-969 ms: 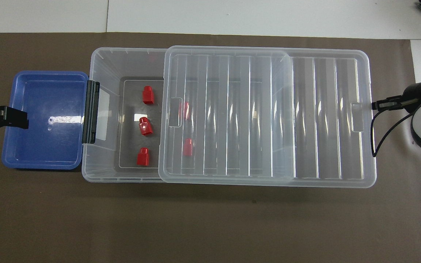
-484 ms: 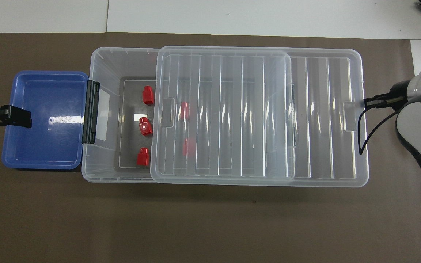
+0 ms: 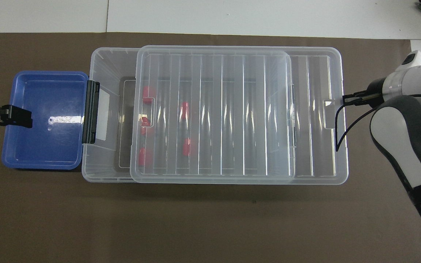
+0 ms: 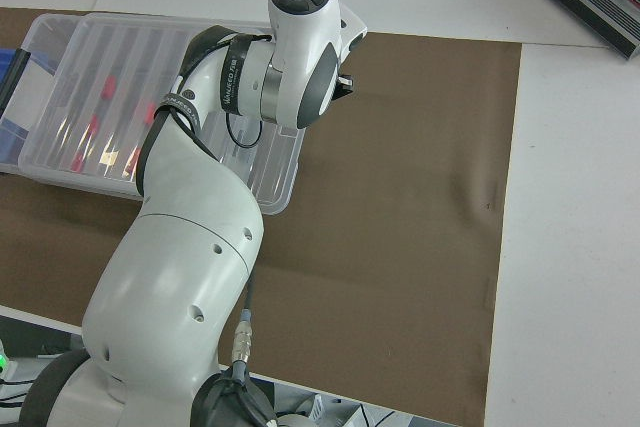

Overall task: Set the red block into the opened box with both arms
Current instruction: 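Push the clear lid with the right gripper toward the blue tray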

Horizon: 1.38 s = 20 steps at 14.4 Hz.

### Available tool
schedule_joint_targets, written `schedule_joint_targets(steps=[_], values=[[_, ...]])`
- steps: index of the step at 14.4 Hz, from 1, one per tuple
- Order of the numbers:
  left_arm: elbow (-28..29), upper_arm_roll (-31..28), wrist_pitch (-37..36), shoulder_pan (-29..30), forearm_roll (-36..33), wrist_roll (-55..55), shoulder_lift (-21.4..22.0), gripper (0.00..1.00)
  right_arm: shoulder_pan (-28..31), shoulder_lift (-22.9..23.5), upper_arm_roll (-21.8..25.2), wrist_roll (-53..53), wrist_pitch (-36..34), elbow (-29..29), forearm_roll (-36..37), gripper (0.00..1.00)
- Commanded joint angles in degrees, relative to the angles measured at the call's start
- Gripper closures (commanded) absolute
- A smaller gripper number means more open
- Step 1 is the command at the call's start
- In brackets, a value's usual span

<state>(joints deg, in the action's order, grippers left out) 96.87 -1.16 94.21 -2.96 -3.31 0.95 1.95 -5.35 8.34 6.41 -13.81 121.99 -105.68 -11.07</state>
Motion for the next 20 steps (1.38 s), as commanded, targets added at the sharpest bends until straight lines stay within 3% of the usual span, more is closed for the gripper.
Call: schedule_joint_targets(steps=[1, 20], values=[[-0.9, -1.04, 0.36, -2.05, 0.67, -0.42, 0.51, 0.0, -1.33, 0.27, -0.26, 3.08, 1.4, -0.41, -1.49, 1.0], [-0.72, -0.77, 1.94, -1.25, 0.67, -0.07, 1.83, 0.0, -6.77, 0.27, -0.26, 6.87, 1.41, -0.67, -7.12, 1.0]])
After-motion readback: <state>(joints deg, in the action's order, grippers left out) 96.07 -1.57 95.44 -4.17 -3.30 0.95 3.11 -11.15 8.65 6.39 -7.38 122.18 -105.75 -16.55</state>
